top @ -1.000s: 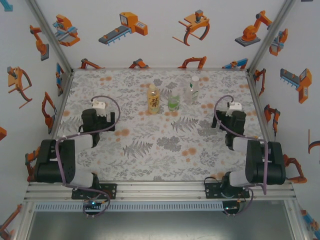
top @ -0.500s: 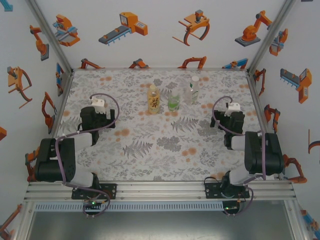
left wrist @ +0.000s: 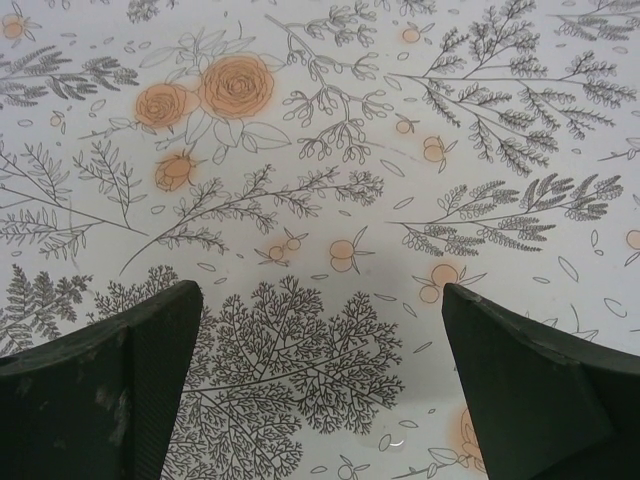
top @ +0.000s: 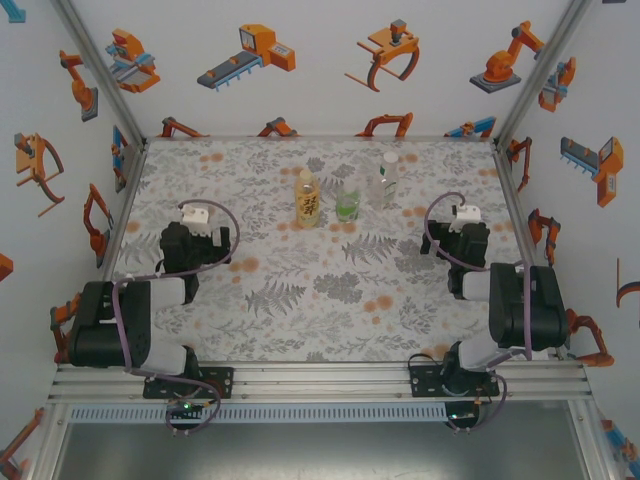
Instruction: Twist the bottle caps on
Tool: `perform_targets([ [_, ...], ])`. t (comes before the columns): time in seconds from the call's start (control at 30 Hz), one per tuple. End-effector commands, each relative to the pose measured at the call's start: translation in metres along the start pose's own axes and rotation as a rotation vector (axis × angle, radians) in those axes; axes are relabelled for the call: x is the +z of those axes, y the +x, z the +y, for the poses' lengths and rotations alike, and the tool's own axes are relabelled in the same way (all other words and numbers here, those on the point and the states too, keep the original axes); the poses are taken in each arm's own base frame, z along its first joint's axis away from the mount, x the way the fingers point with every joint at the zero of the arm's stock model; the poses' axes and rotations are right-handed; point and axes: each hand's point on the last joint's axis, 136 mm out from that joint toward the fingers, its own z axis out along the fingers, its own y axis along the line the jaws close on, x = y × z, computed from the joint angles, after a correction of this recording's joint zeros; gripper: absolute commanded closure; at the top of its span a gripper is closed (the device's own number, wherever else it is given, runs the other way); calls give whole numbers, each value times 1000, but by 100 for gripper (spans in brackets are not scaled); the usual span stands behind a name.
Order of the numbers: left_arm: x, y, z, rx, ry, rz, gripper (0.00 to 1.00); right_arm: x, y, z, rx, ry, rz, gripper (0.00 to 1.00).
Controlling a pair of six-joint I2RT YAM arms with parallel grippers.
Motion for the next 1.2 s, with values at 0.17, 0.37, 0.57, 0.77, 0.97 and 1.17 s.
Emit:
perform_targets([
  [0.17,-12,-18,0,-7,11,-140,3,0,-12,-5,21,19,-45,1],
  [0.37,-5,-8,6,-33,-5,-166,3,0,-12,-4,19,17,-45,1],
  [0.57,8,-7,19,-82,-40,-69,3,0,-12,-4,20,15,-47,1],
  [0.77,15,-5,35,-121,-125,-31,3,1,-13,-2,15,1,-43,1],
  [0.97,15,-5,39,-133,-140,-21,3,2,-12,0,11,-6,-41,1],
  [1.17,15,-5,39,-134,-142,-21,3,2,-13,-1,12,-6,-40,1],
])
